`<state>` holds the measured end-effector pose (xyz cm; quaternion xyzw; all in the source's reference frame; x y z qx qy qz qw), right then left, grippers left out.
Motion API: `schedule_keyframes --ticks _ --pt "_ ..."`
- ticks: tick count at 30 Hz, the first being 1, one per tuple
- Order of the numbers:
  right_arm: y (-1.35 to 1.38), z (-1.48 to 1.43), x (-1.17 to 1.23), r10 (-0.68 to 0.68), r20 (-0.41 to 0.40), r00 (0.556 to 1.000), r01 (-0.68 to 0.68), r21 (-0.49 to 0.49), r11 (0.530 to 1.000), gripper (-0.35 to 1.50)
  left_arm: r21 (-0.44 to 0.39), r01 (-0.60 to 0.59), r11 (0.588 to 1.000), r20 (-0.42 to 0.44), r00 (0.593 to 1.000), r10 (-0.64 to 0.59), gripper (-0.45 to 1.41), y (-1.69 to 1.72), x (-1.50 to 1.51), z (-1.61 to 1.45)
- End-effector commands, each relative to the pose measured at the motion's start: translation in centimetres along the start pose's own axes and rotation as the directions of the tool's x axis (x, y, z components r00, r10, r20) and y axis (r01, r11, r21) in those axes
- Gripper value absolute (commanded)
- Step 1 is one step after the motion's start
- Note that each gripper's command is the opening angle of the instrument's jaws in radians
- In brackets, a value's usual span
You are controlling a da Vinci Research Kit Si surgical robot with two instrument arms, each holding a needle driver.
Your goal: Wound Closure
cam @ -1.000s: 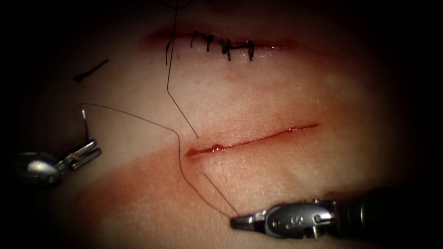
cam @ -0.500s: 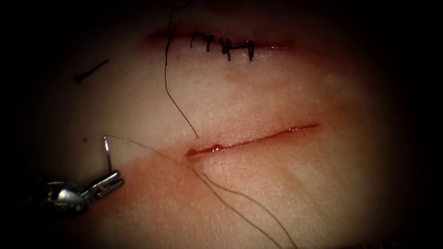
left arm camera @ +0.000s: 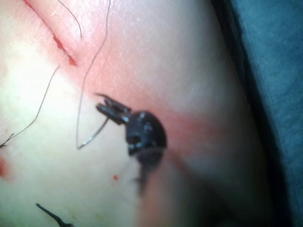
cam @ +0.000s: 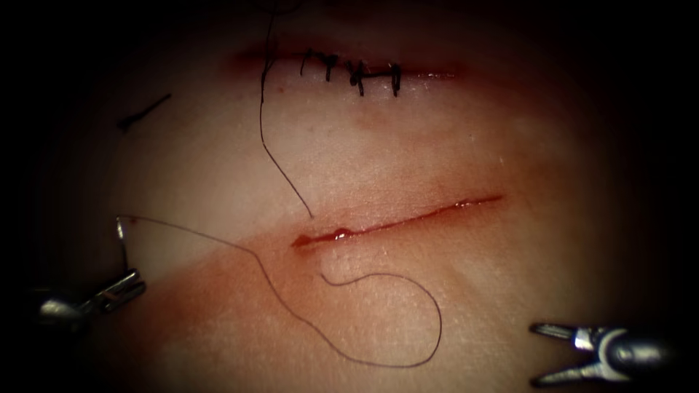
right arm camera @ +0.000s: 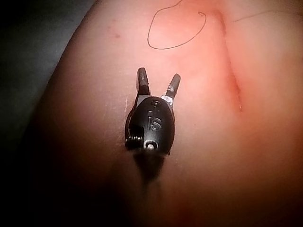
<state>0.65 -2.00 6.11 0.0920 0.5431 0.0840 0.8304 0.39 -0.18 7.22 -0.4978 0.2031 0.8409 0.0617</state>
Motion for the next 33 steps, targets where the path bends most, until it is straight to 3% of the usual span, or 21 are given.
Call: schedule_keyframes --ticks 1,3,4,6,9,13,19,24,33 --pt "0.19 0.2 -0.03 -0.027 -0.011 1.0 0.027 -0.031 0.999 1.26 0.001 0.001 1.0 0.001 1.0 -0.001 -0.45 0.09 -0.03 0.09" --pt "0.51 0.48 -0.01 -0.048 -0.009 0.999 0.047 -0.077 0.996 1.21 0.004 0.0 1.0 0.003 1.0 -0.001 -0.45 0.13 -0.01 0.13" --pt "0.51 0.48 -0.01 -0.048 -0.009 0.999 0.047 -0.077 0.996 1.21 0.004 0.0 1.0 0.003 1.0 -0.001 -0.45 0.13 -0.01 0.13" --pt "0.79 0.81 -0.05 -0.095 0.014 0.995 0.096 -0.11 0.989 1.18 0.003 -0.001 1.0 0.001 1.0 0.001 -0.45 0.14 -0.01 0.12" --pt "1.01 1.19 -0.13 -0.127 0.06 0.99 0.134 -0.116 0.984 1.16 0.002 -0.001 1.0 -0.001 1.0 0.001 -0.45 0.14 -0.02 0.1" --pt "1.2 1.72 -0.38 -0.147 0.056 0.988 0.152 -0.087 0.985 1.11 0.002 0.005 1.0 0.0 1.0 -0.005 -0.45 0.14 -0.02 0.1" --pt "1.14 2.29 -0.74 -0.201 0.036 0.979 0.203 -0.046 0.978 1.08 0.003 0.005 1.0 0.0 1.0 -0.005 -0.45 0.14 -0.02 0.1" --pt "0.97 2.53 -0.62 -0.213 -0.001 0.977 0.213 -0.006 0.977 1.06 0.003 0.005 1.0 0.0 1.0 -0.005 -0.45 0.14 -0.02 0.11" --pt "0.8 2.56 -0.49 -0.221 -0.026 0.975 0.222 0.034 0.974 1.03 0.003 0.005 1.0 0.0 1.0 -0.005 -0.45 0.13 -0.03 0.12"
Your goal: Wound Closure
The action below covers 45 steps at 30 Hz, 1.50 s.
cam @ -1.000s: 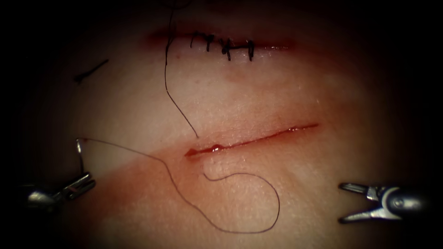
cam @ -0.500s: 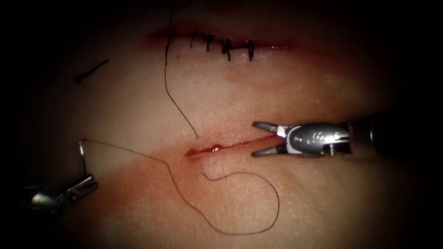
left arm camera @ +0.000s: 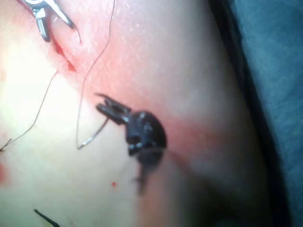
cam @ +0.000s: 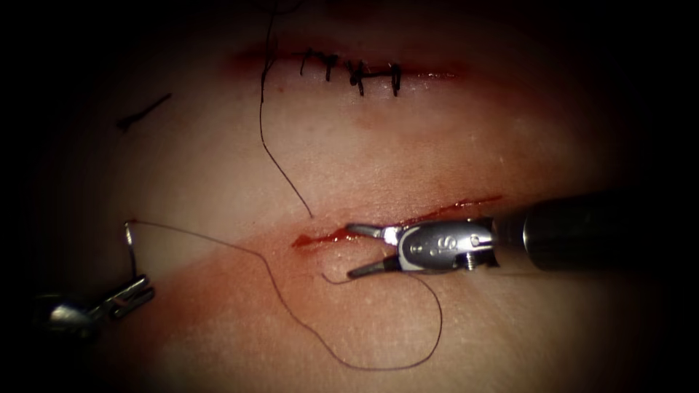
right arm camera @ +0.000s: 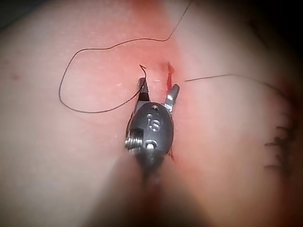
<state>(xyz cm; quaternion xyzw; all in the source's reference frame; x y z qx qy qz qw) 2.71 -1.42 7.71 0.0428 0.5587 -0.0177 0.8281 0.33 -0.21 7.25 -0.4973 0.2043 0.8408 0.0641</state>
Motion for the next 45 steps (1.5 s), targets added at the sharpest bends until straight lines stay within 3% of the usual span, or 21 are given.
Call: schedule_keyframes --ticks 1,12,15,16,17,24,30,31,41,45 --pt "-0.09 0.09 0.0 0.0 -0.008 1.0 0.0 0.008 1.0 1.03 -0.002 0.002 1.0 -0.002 1.0 -0.002 -0.45 0.08 -0.04 0.07" --pt "-0.17 0.5 0.04 0.002 -0.028 1.0 -0.002 0.024 1.0 0.93 -0.001 0.002 1.0 -0.001 1.0 -0.002 -0.45 0.08 -0.03 0.06" --pt "-0.17 0.54 0.05 0.003 -0.036 0.999 -0.002 0.033 0.999 0.63 -0.002 0.002 1.0 -0.001 1.0 -0.002 -0.45 0.08 -0.03 0.05" --pt "-0.18 0.53 0.05 0.003 -0.042 0.999 -0.001 0.056 0.998 -0.1 -0.002 0.002 1.0 -0.001 1.0 -0.002 -0.45 0.08 -0.03 0.04" --pt "-0.18 0.52 0.05 0.001 -0.042 0.999 0.002 0.064 0.998 -0.35 -0.002 0.002 1.0 -0.001 1.0 -0.002 -0.45 0.09 -0.03 0.04" --pt "-0.24 0.36 0.01 0.004 -0.031 1.0 -0.002 0.095 0.996 -0.35 -0.002 0.002 1.0 -0.001 1.0 -0.002 -0.45 0.09 -0.03 0.04" --pt "-0.61 -0.43 0.01 -0.004 0.021 1.0 0.003 0.037 0.999 -0.35 -0.002 0.002 1.0 -0.001 1.0 -0.002 -0.45 0.08 -0.03 0.04" --pt "-0.75 -0.75 0.0 0.0 0.035 0.999 0.0 -0.009 1.0 -0.35 -0.002 0.002 1.0 -0.001 1.0 -0.002 -0.45 0.08 -0.04 0.05" --pt "-1.34 -2.24 -0.07 0.06 0.106 0.993 -0.044 -0.144 0.989 -0.35 0.0 0.002 1.0 0.0 1.0 -0.002 -0.45 0.09 -0.04 0.06" --pt "-1.48 -2.58 -0.04 0.071 0.12 0.99 -0.052 -0.157 0.986 -0.35 0.0 0.002 1.0 0.0 1.0 -0.002 -0.45 0.09 -0.04 0.07"
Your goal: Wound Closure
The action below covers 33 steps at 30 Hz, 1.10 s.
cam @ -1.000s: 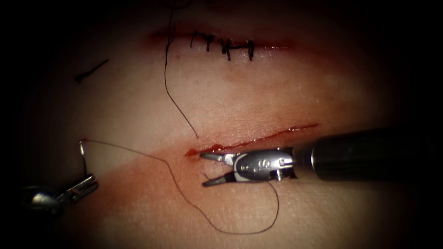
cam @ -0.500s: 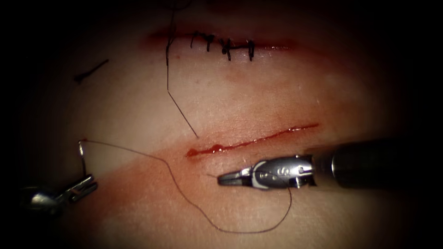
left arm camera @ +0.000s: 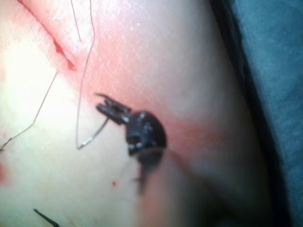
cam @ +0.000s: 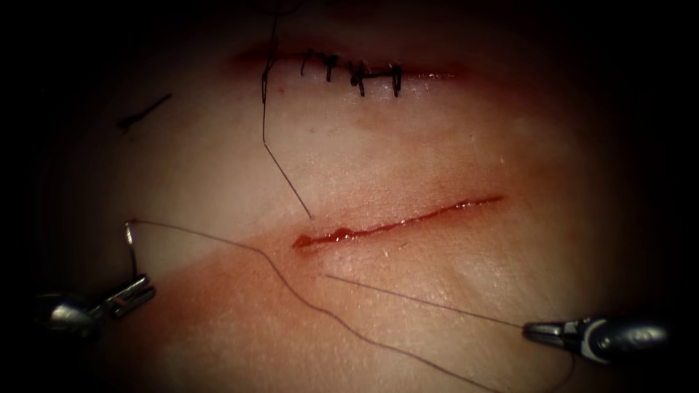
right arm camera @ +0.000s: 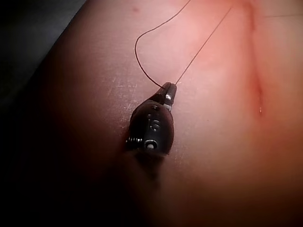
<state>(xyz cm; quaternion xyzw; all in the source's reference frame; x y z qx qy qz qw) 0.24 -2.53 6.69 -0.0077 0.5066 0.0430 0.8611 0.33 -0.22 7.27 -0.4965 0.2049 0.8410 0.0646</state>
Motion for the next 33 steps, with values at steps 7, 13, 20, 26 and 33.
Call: schedule_keyframes --ticks 7,13,20,26,33 --pt "-0.22 -0.48 -0.1 0.026 0.06 0.998 -0.027 0.014 1.0 -0.35 -0.002 0.002 1.0 -0.002 1.0 -0.002 -0.45 0.07 -0.03 0.06" --pt "-0.19 -0.43 -0.11 0.039 0.066 0.997 -0.041 0.026 0.999 1.26 -0.002 0.002 1.0 -0.002 1.0 -0.002 -0.45 0.07 -0.03 0.06" --pt "0.23 -0.8 -0.22 0.028 0.185 0.982 -0.051 0.121 0.991 1.4 -0.004 0.003 1.0 -0.003 1.0 -0.003 -0.45 0.05 -0.04 0.04" --pt "0.66 -1.26 -0.29 0.048 0.164 0.985 -0.069 0.128 0.989 1.45 -0.004 0.003 1.0 -0.003 1.0 -0.003 -0.45 0.05 -0.04 0.04" --pt "1.06 -1.51 -0.28 0.092 0.117 0.989 -0.104 0.097 0.99 1.28 -0.002 0.003 1.0 -0.001 1.0 -0.003 -0.45 0.06 -0.03 0.05"
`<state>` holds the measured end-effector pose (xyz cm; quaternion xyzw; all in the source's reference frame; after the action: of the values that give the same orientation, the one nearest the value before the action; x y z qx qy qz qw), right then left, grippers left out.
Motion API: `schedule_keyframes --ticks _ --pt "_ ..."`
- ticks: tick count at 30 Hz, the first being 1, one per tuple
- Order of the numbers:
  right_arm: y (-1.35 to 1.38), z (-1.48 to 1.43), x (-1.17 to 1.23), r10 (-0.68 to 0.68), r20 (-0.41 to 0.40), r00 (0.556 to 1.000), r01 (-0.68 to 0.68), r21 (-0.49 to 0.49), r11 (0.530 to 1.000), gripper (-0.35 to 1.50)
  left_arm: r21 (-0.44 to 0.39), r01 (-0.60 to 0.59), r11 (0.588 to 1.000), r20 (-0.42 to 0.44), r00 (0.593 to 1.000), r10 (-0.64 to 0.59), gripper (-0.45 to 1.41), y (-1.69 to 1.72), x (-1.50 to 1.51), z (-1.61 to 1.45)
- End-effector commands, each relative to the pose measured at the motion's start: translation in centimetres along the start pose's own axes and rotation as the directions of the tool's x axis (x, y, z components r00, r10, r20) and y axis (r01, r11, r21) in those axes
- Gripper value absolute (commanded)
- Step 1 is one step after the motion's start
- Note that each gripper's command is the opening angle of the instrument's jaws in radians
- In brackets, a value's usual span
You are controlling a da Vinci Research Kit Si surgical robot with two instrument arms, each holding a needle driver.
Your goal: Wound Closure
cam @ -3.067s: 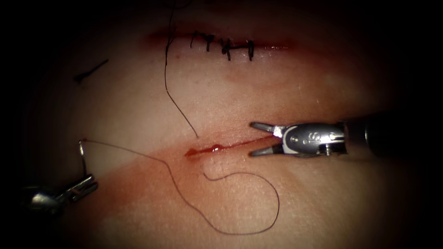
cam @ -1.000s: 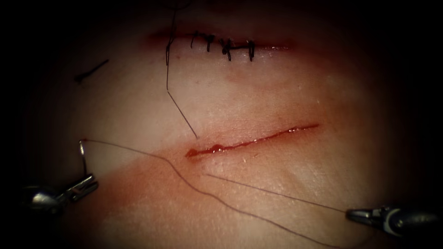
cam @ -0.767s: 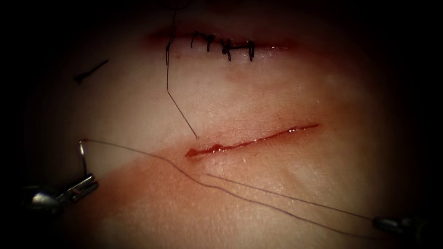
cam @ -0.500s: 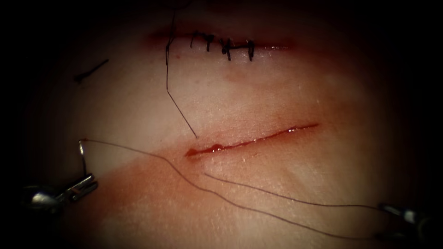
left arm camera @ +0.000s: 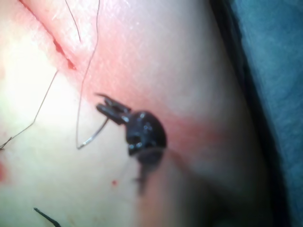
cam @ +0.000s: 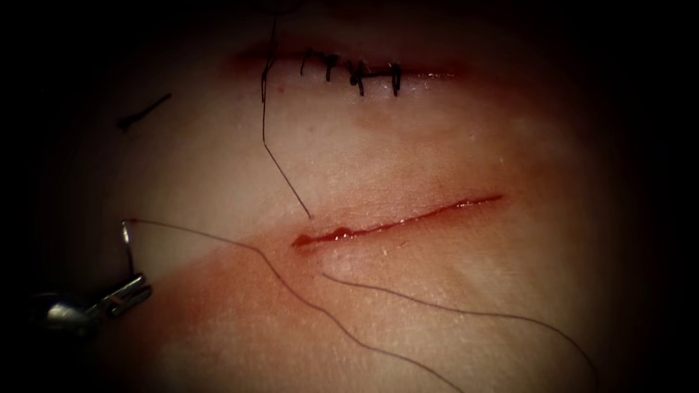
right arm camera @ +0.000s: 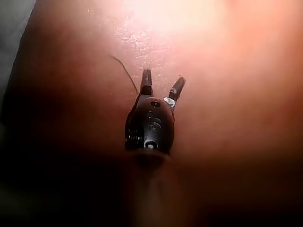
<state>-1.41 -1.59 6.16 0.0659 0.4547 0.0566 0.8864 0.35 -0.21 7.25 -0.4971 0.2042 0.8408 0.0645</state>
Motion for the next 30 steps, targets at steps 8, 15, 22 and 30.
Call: schedule_keyframes --ticks 8,15,22,30 --pt "0.6 1.54 0.88 0.023 -0.173 0.985 -0.027 -0.017 1.0 1.23 0.0 0.001 1.0 0.0 1.0 -0.001 -0.45 0.11 -0.03 0.09" --pt "0.78 2.6 1.2 -0.008 -0.236 0.972 0.011 0.008 1.0 1.23 0.001 0.001 1.0 0.0 1.0 -0.001 -0.45 0.12 -0.02 0.08" --pt "0.62 3.54 1.21 -0.073 -0.292 0.953 0.085 0.029 0.996 1.21 0.002 0.0 1.0 0.001 1.0 0.0 -0.45 0.13 -0.02 0.08" --pt "0.23 4.1 1.22 -0.135 -0.298 0.945 0.167 0.086 0.982 1.19 0.002 0.0 1.0 0.001 1.0 0.0 -0.45 0.13 -0.02 0.08"
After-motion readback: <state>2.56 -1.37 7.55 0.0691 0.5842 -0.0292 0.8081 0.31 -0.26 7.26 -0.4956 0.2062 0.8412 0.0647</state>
